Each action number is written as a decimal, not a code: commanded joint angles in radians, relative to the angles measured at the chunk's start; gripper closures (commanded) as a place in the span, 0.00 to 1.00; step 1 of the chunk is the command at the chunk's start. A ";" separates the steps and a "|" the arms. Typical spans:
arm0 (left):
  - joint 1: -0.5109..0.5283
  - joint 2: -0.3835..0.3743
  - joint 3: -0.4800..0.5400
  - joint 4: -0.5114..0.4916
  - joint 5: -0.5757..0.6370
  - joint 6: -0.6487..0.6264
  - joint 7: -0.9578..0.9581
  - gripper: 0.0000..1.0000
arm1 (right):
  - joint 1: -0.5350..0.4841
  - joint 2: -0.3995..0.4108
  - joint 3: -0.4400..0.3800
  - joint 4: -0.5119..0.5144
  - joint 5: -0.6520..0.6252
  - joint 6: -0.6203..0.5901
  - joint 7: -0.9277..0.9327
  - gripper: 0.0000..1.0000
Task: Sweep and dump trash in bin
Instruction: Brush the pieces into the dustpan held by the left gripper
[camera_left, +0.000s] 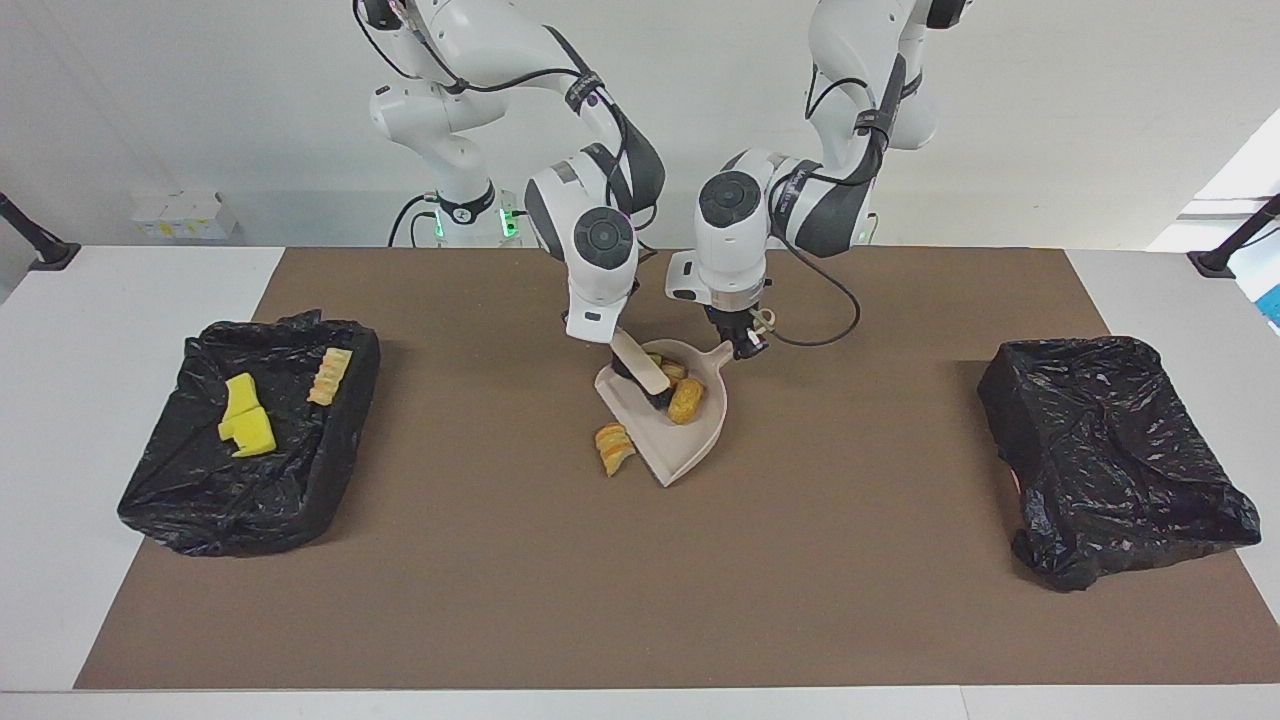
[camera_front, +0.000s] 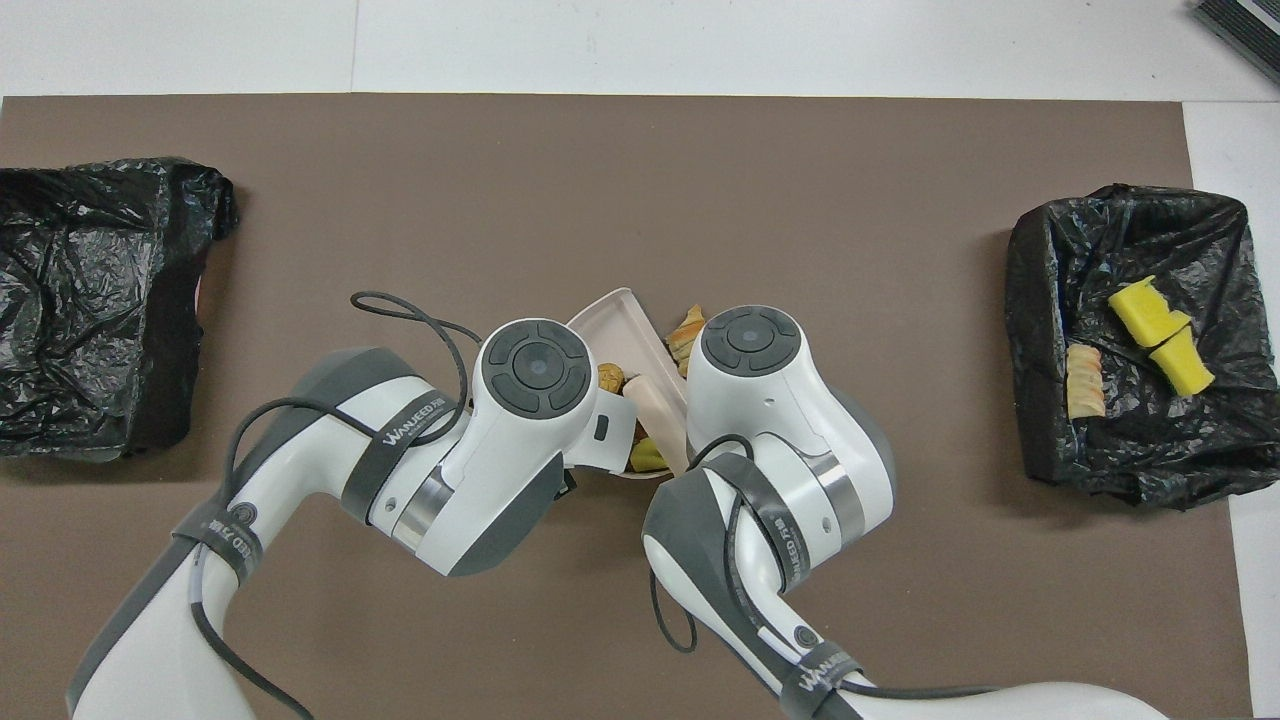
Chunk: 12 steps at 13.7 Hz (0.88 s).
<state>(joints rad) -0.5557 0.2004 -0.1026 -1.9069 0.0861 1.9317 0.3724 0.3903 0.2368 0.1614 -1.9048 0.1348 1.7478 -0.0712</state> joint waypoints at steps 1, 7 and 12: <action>0.000 -0.030 0.003 -0.034 -0.003 0.021 0.003 1.00 | -0.057 -0.054 0.000 0.012 0.005 -0.039 -0.041 1.00; -0.004 -0.027 0.003 -0.034 -0.025 0.041 0.003 1.00 | -0.132 -0.013 -0.005 0.056 -0.251 0.063 -0.030 1.00; -0.003 -0.022 0.001 -0.029 -0.049 0.053 0.008 1.00 | -0.148 0.133 -0.003 0.155 -0.373 0.095 -0.041 1.00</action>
<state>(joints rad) -0.5566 0.1982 -0.1049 -1.9088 0.0556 1.9576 0.3724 0.2449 0.3099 0.1475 -1.8038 -0.2137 1.8358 -0.0955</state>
